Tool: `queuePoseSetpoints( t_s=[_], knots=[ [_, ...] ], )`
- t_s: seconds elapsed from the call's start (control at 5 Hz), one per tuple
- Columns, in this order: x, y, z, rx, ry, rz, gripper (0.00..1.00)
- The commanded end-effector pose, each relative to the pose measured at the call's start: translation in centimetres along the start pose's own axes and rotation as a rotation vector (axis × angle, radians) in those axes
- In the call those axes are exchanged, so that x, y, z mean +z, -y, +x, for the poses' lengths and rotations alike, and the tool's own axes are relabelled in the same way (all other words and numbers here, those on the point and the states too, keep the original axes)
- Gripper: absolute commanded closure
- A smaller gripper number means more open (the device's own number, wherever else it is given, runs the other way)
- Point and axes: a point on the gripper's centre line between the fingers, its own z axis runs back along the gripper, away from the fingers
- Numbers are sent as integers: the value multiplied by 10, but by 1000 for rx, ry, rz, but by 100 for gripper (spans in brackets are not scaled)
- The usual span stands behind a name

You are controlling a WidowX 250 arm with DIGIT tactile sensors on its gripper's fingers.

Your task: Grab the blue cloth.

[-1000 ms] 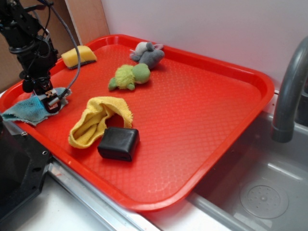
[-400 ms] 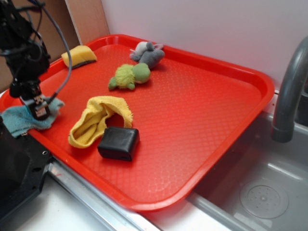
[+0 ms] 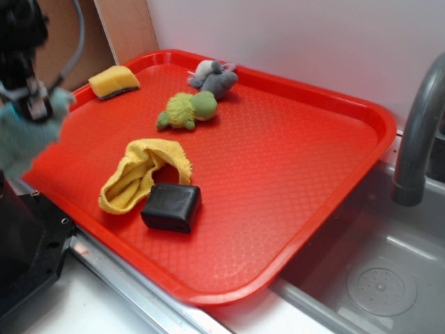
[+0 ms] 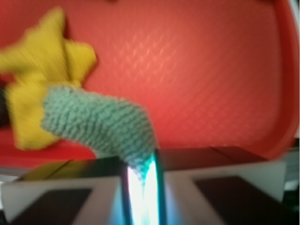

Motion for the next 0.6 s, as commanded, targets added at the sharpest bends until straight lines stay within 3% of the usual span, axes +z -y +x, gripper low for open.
queuePoseSetpoints(
  t_s=[0.0,0.4],
  knots=[
    [73,7,25,67,50,4,100],
    [87,9,37,109,48,35,100]
  ],
)
